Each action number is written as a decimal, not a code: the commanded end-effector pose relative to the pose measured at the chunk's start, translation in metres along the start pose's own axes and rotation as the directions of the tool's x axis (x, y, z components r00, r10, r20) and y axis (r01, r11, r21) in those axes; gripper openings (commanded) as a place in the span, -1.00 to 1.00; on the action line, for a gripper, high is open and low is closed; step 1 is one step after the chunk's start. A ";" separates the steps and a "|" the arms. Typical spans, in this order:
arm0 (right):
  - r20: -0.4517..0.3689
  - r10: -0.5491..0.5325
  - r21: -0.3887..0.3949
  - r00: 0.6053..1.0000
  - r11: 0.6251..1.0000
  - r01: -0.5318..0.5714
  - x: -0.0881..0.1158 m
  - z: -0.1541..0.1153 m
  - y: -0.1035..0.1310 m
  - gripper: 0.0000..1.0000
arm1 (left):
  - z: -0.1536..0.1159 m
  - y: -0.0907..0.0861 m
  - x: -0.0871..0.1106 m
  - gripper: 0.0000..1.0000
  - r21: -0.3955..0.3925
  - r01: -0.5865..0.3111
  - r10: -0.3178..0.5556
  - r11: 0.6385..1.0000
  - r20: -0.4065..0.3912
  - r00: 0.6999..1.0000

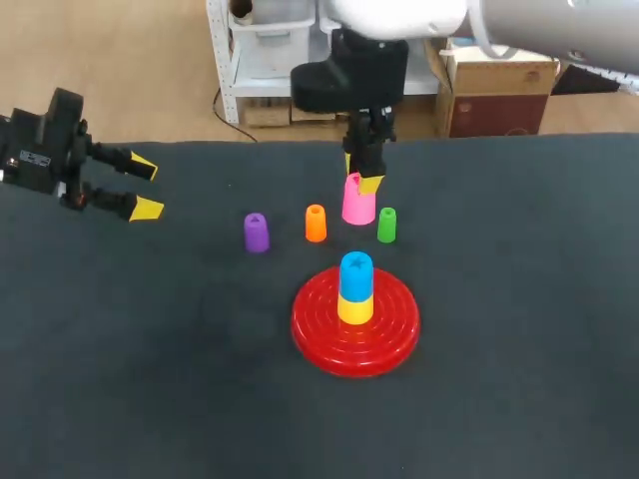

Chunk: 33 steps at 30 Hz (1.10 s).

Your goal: Pick up and stack the cylinders on the red base in this order: pink,purple,orange,green

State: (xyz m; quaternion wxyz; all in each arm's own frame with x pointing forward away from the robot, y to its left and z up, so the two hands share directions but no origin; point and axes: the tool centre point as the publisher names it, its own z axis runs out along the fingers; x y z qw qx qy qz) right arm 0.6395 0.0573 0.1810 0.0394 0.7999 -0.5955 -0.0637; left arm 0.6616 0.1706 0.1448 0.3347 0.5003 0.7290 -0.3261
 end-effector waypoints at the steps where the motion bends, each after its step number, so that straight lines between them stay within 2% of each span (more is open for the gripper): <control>1: -0.069 -0.019 0.197 0.997 0.980 0.033 -0.018 0.004 0.012 -1.00 | 0.000 0.001 0.002 1.00 0.003 -0.003 0.003 1.000 0.003 1.000; 6: -0.085 -0.040 0.192 0.996 0.980 0.056 -0.025 0.015 0.023 -1.00 | 0.000 0.001 0.002 1.00 0.003 -0.003 0.003 1.000 0.003 1.000; 13: -0.057 -0.011 0.204 0.998 0.979 0.023 -0.020 0.033 0.031 -1.00 | 0.000 0.001 0.002 1.00 0.003 -0.003 0.003 1.000 0.003 1.000; 33: -0.053 -0.004 0.208 0.999 0.978 0.015 -0.022 0.035 0.043 -1.00 | 0.000 0.001 0.002 1.00 0.003 -0.003 0.003 1.000 0.003 1.000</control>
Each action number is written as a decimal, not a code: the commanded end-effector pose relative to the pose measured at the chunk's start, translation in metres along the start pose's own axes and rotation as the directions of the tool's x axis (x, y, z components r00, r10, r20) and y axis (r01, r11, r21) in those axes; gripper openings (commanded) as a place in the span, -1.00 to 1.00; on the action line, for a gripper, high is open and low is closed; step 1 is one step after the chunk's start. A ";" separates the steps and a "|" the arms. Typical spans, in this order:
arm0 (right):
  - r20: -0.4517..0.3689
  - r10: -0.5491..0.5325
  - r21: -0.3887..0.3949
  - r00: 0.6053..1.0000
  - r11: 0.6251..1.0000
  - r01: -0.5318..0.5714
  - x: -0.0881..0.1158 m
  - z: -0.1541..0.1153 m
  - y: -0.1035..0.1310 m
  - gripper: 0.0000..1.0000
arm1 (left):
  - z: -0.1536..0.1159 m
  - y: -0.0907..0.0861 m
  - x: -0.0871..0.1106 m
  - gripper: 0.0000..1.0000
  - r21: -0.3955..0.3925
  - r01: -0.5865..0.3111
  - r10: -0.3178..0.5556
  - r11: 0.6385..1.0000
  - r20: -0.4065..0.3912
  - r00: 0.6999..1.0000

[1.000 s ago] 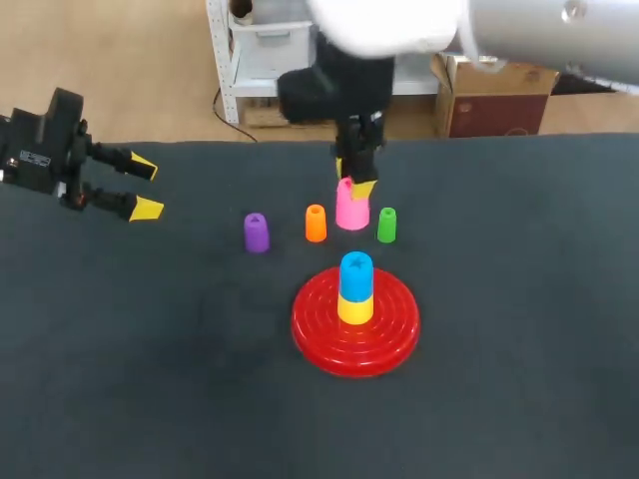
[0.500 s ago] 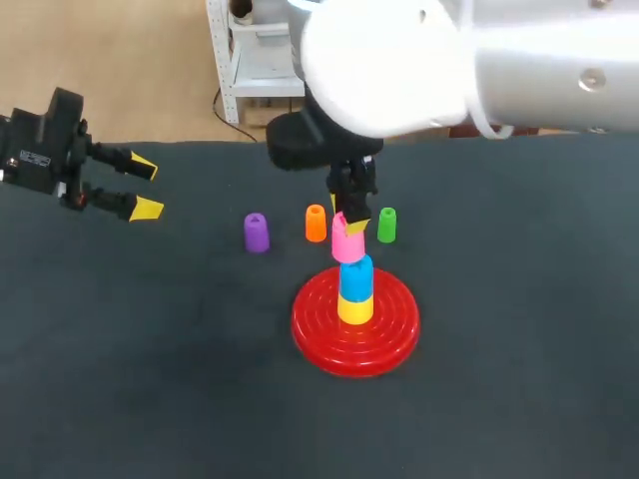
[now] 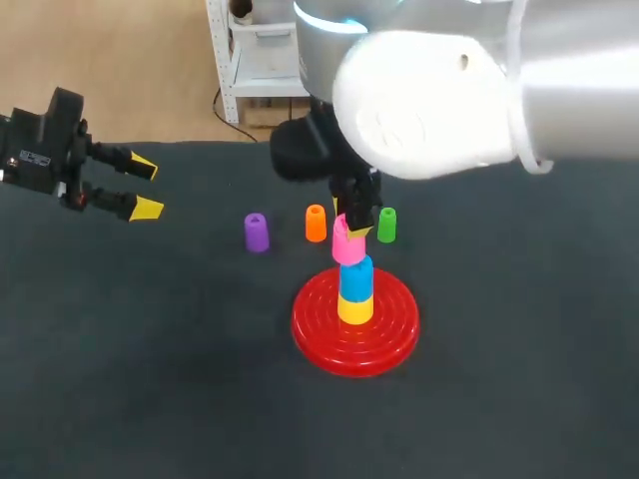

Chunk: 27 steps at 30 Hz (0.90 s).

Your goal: Pick up and stack the cylinders on the red base in this order: pink,purple,orange,green

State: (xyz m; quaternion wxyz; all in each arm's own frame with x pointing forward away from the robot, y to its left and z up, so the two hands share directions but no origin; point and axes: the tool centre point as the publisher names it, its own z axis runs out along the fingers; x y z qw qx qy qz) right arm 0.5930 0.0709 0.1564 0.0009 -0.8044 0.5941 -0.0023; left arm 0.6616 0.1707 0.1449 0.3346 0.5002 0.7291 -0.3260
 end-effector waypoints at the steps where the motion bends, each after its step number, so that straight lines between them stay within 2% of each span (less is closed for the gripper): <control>1: 0.005 0.001 0.058 1.000 0.998 -0.001 0.003 0.004 0.008 -1.00 | 0.000 0.001 0.002 1.00 0.003 -0.003 0.003 1.000 0.003 1.000; 17: 0.014 0.053 -0.027 0.998 0.998 -0.053 0.011 0.010 0.006 -1.00 | 0.000 0.001 0.002 1.00 0.003 -0.003 0.003 1.000 0.003 1.000; 27: 0.022 0.000 -0.077 1.000 0.997 0.001 0.003 0.014 0.000 -1.00 | 0.000 0.001 0.002 1.00 0.003 -0.003 0.003 1.000 0.003 1.000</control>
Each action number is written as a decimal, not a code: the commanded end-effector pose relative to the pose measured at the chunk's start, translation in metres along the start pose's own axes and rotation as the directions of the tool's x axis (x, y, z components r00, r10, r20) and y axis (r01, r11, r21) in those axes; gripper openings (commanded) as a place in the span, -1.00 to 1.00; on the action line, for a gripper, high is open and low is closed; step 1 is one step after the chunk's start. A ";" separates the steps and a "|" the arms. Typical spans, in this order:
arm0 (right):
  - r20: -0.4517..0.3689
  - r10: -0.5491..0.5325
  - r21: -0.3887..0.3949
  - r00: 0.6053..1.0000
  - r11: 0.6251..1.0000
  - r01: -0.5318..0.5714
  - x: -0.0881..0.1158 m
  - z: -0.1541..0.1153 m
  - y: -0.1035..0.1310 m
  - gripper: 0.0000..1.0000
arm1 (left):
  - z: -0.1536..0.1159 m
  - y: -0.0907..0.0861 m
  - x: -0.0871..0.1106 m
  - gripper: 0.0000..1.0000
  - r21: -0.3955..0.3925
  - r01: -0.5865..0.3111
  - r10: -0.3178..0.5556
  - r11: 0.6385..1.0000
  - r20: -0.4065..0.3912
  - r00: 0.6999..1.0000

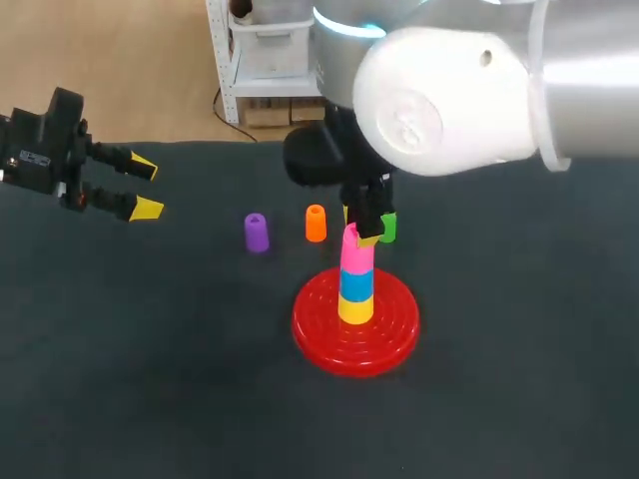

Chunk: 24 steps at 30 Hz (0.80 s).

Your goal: Pick up and stack the cylinders on the red base in this order: pink,purple,orange,green

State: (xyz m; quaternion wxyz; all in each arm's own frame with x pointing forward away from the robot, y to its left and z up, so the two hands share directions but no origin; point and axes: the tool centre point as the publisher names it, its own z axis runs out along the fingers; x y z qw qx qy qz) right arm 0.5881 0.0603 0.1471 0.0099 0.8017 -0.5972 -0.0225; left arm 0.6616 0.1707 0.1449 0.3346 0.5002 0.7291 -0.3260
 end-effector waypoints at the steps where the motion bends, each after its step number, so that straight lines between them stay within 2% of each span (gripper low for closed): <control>1: -0.006 -0.011 -0.033 1.000 0.999 0.010 -0.006 0.005 -0.008 -1.00 | 0.000 0.001 0.002 1.00 0.003 -0.003 0.003 1.000 0.003 1.000; 11: -0.013 -0.006 -0.044 1.000 0.999 0.005 -0.011 0.018 0.007 -1.00 | 0.000 0.001 0.002 1.00 0.003 -0.003 0.003 1.000 0.003 1.000; 24: -0.001 0.082 -0.034 0.997 0.996 -0.082 0.003 0.035 0.033 -1.00 | 0.000 0.001 0.002 1.00 0.003 -0.003 0.003 1.000 0.003 1.000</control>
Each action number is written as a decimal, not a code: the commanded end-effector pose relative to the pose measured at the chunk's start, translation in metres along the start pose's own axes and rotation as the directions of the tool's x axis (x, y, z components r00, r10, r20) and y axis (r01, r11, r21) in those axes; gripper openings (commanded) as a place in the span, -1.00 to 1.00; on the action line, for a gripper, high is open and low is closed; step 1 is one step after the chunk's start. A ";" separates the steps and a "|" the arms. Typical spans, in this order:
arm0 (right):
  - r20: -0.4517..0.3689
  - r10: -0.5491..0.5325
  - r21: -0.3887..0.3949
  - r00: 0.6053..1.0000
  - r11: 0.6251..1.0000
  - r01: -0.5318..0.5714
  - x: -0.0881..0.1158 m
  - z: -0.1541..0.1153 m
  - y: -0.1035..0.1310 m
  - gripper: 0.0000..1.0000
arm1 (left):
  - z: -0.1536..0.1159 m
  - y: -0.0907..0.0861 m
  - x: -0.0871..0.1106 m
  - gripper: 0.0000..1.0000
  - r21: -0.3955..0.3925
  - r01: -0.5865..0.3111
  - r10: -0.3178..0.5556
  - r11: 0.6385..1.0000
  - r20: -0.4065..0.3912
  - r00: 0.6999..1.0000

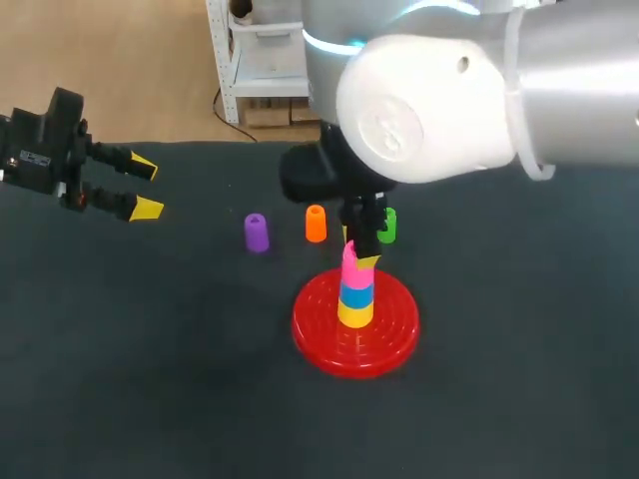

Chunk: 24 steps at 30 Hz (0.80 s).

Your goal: Pick up and stack the cylinders on the red base in this order: pink,purple,orange,green

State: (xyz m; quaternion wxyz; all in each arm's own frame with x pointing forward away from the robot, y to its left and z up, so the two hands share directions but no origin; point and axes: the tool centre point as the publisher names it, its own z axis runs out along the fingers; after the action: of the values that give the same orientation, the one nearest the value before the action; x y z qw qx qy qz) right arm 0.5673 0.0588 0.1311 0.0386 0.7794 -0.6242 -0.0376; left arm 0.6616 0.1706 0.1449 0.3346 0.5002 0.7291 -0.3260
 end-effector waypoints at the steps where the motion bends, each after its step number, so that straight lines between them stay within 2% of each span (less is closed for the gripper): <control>1: 0.012 0.015 0.031 1.000 0.999 -0.015 0.008 0.019 0.012 -1.00 | 0.000 0.001 0.002 1.00 0.003 -0.003 0.003 1.000 0.003 1.000; 5: 0.022 0.020 0.047 1.000 0.999 -0.021 0.009 0.016 0.008 -1.00 | 0.000 0.001 0.002 1.00 0.003 -0.003 0.003 1.000 0.003 1.000; 6: 0.024 0.012 0.052 1.000 0.999 -0.013 0.007 0.012 0.005 -0.35 | 0.000 0.001 0.002 1.00 0.003 -0.003 0.003 1.000 0.003 1.000; 7: 0.026 0.006 0.066 1.000 0.998 -0.008 0.006 0.008 0.002 1.00 | 0.000 0.001 0.002 1.00 0.003 -0.003 0.003 1.000 0.003 1.000; 12: 0.043 -0.028 0.134 0.999 0.991 0.022 -0.003 -0.023 -0.017 1.00 | 0.000 0.001 0.002 1.00 0.003 -0.003 0.003 1.000 0.003 1.000; 19: 0.040 -0.094 0.235 0.995 0.969 0.082 -0.020 -0.086 -0.042 1.00 | 0.000 0.001 0.002 1.00 0.003 -0.003 0.003 1.000 0.003 1.000; 24: 0.026 -0.125 0.247 0.992 0.962 0.115 -0.027 -0.100 -0.071 1.00 | 0.000 0.001 0.002 1.00 0.003 -0.003 0.003 1.000 0.003 1.000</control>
State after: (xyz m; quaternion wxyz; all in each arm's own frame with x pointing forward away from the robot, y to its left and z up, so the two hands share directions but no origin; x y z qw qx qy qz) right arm 0.6255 0.0936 0.2227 -0.0899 0.8113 -0.5770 0.0276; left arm 0.6617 0.1706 0.1449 0.3346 0.5002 0.7291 -0.3260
